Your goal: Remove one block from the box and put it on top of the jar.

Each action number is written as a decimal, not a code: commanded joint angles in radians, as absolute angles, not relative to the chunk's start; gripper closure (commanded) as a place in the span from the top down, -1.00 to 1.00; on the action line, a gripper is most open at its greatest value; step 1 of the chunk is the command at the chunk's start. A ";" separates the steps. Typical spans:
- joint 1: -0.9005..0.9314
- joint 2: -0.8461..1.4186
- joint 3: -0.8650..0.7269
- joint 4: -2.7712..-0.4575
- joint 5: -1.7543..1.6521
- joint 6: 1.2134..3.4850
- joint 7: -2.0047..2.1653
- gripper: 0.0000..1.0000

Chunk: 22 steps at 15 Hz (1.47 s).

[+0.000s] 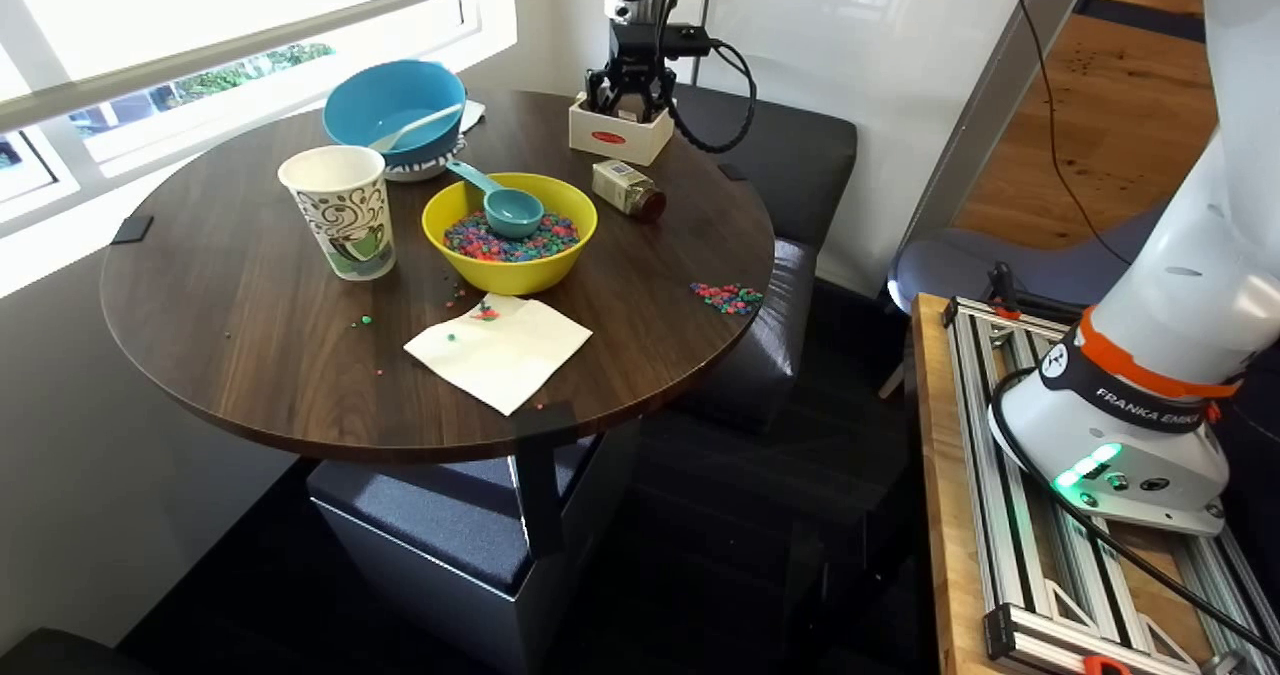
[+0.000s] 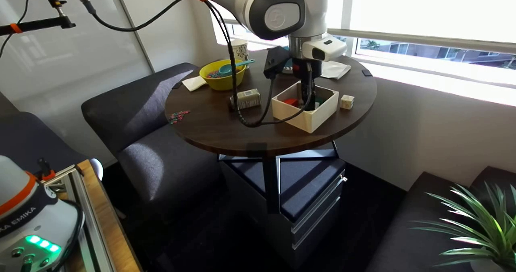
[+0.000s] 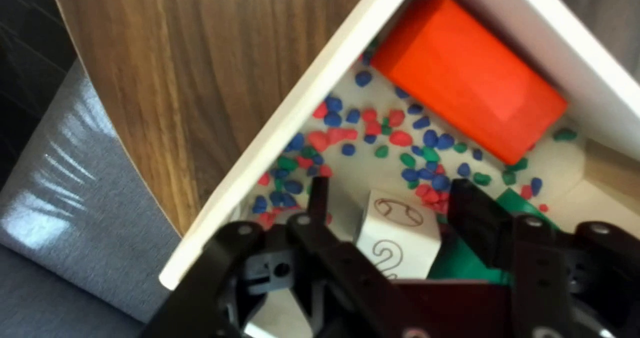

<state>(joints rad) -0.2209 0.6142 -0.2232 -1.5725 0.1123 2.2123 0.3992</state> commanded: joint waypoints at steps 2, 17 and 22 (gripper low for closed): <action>-0.194 0.593 -0.232 -1.618 0.097 2.255 0.419 -0.58; -0.226 0.266 -0.115 -1.761 0.192 1.905 -0.121 -0.74; -0.157 0.262 -0.086 -1.850 0.112 1.880 -0.132 -0.74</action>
<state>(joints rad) -0.1950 0.2856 -0.0953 -1.7711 0.1543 1.8405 -0.1281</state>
